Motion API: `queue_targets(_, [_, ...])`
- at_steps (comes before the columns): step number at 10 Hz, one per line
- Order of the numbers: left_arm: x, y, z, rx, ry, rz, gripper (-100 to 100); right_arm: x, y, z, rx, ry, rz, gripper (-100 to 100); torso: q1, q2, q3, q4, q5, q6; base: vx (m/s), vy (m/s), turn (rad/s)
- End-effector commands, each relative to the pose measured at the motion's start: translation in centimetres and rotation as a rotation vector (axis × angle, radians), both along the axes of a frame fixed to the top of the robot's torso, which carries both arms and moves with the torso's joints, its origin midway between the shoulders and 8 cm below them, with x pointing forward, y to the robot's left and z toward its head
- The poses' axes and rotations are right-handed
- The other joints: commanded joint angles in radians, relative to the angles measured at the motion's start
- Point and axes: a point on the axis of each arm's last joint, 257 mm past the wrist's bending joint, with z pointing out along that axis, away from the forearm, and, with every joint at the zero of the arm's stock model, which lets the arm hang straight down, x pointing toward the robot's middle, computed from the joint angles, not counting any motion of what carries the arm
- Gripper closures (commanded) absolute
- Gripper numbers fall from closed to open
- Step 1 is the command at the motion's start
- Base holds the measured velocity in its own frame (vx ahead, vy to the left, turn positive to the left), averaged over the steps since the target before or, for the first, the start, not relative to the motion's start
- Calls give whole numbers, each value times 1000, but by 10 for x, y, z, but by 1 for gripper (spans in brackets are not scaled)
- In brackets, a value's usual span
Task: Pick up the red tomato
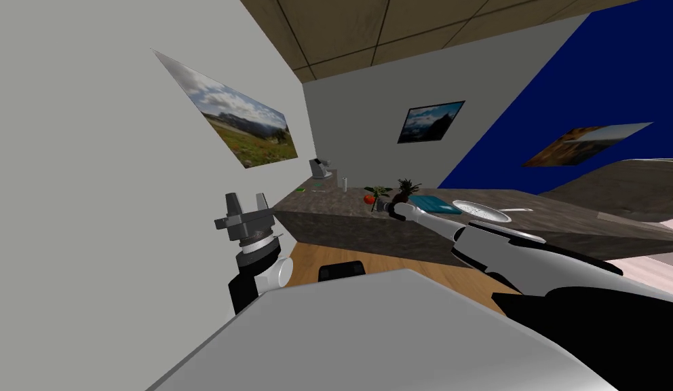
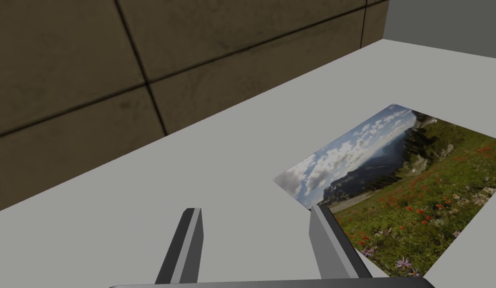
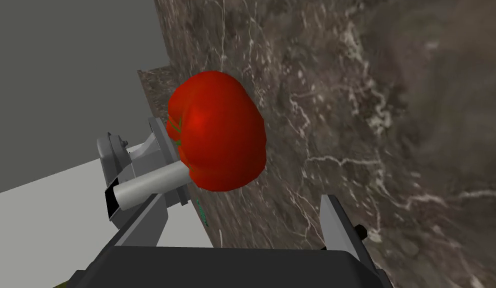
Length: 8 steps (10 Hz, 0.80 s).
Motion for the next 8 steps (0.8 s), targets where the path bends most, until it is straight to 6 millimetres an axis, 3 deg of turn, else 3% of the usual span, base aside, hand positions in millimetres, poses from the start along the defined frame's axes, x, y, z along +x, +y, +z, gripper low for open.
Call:
queue_targets(1, [0, 0, 0, 0, 0, 0, 0, -3, -26, -1, -73, 8, -17, -100, 0, 0, 0, 0, 0, 0, 16, 44, 48])
queue_targets(2, [0, 0, 0, 0, 0, 0, 0, -6, -49, -1, -139, 14, -31, -100, 2, 0, 0, 0, 0, 0, 68, 110, 51])
queue_targets(3, [0, 0, 0, 0, 0, 0, 0, -6, -49, -1, -139, 14, -31, -100, 5, -3, -2, -1, 1, 0, 63, 104, 10])
queue_targets(4, [0, 0, 0, 0, 0, 0, 0, -10, -70, -1, -195, 22, -44, -100, 6, -3, -2, -1, 1, 0, 78, 113, 39])
queue_targets(5, [0, 0, 0, 0, 0, 0, 0, -10, -70, -1, -195, 22, -44, -100, 7, -4, -2, -1, 1, 0, 64, 87, 10])
queue_targets(8, [0, 0, 0, 0, 0, 0, 0, -21, -113, -2, -312, 45, -72, -100, 6, -4, -2, -1, 1, 0, 68, 104, 39])
